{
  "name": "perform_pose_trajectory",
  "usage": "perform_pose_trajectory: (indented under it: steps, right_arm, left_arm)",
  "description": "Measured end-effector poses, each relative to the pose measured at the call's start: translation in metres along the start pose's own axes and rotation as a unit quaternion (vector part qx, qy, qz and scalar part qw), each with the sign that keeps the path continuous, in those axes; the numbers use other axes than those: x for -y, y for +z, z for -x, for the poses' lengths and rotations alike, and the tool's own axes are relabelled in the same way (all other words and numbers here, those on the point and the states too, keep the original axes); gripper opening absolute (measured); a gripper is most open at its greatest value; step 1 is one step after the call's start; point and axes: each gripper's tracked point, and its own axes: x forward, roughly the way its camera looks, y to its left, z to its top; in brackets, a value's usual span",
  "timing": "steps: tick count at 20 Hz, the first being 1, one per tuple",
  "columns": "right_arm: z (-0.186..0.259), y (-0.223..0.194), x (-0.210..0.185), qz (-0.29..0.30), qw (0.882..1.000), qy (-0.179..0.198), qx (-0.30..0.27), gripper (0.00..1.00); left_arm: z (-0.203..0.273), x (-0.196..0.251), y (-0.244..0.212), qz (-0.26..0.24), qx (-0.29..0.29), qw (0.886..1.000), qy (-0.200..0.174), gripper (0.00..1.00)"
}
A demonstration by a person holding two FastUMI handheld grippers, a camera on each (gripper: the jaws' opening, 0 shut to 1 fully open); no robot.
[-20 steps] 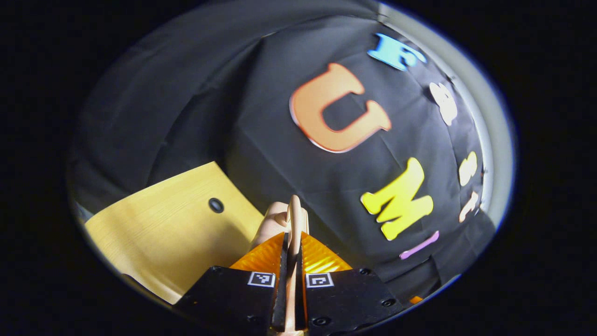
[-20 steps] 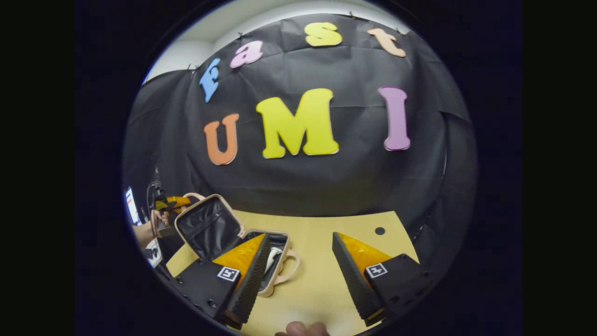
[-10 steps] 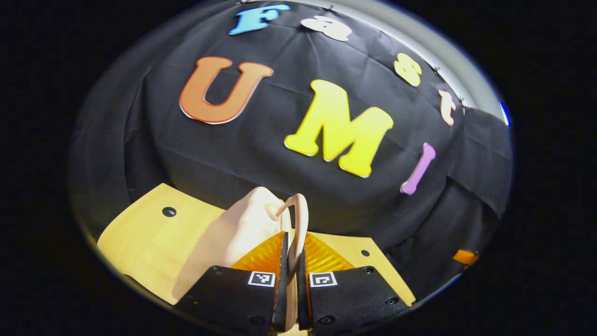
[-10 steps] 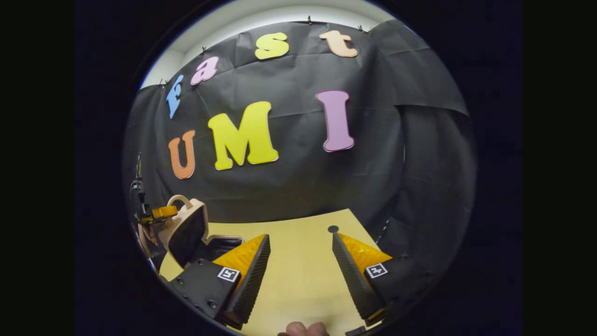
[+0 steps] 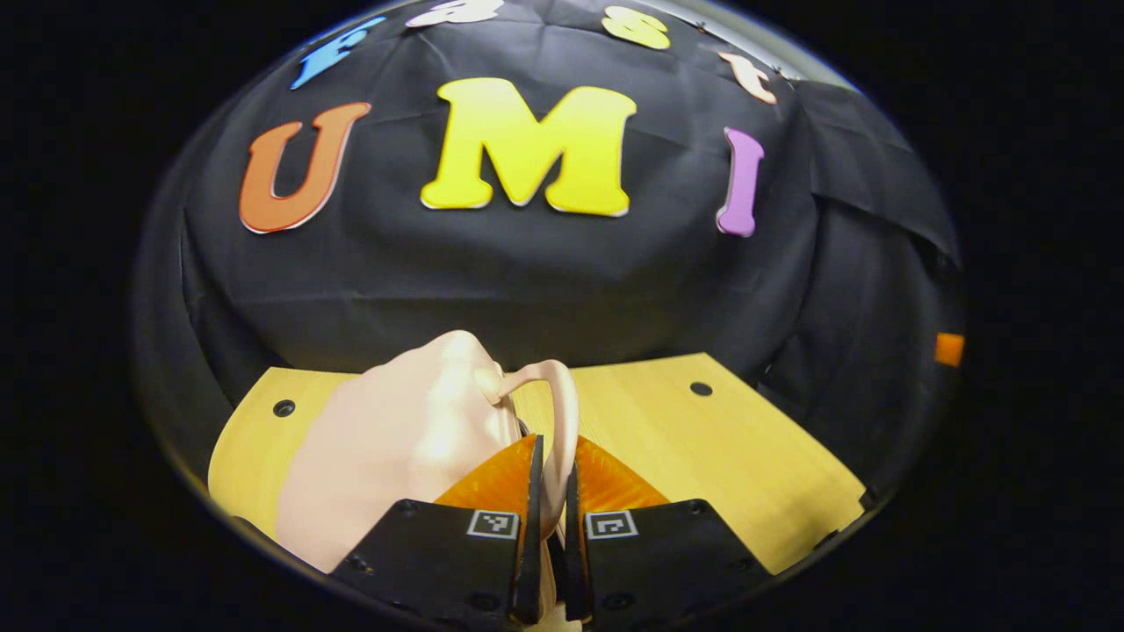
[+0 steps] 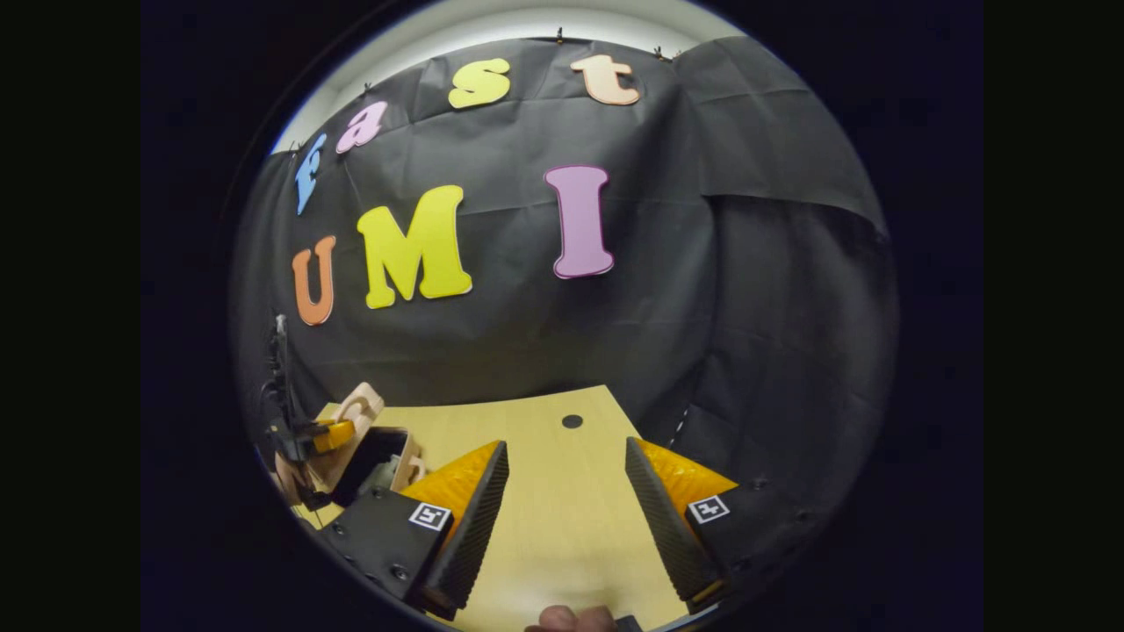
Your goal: First open the suitcase, pack the skin care products into it, and then close the suitcase.
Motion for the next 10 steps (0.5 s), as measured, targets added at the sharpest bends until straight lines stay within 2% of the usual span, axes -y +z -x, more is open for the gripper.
perform_pose_trajectory:
  steps: [5, 10]
  right_arm:
    - [-0.009, -0.009, 0.012, -0.003, 1.000, -0.002, -0.017, 0.79]
    - [-0.016, -0.013, 0.023, -0.004, 1.000, -0.007, -0.024, 0.79]
  left_arm:
    - [-0.020, 0.020, -0.038, -0.096, -0.062, 0.993, 0.022, 0.13]
    - [-0.036, 0.026, -0.064, -0.123, -0.091, 0.987, 0.047, 0.14]
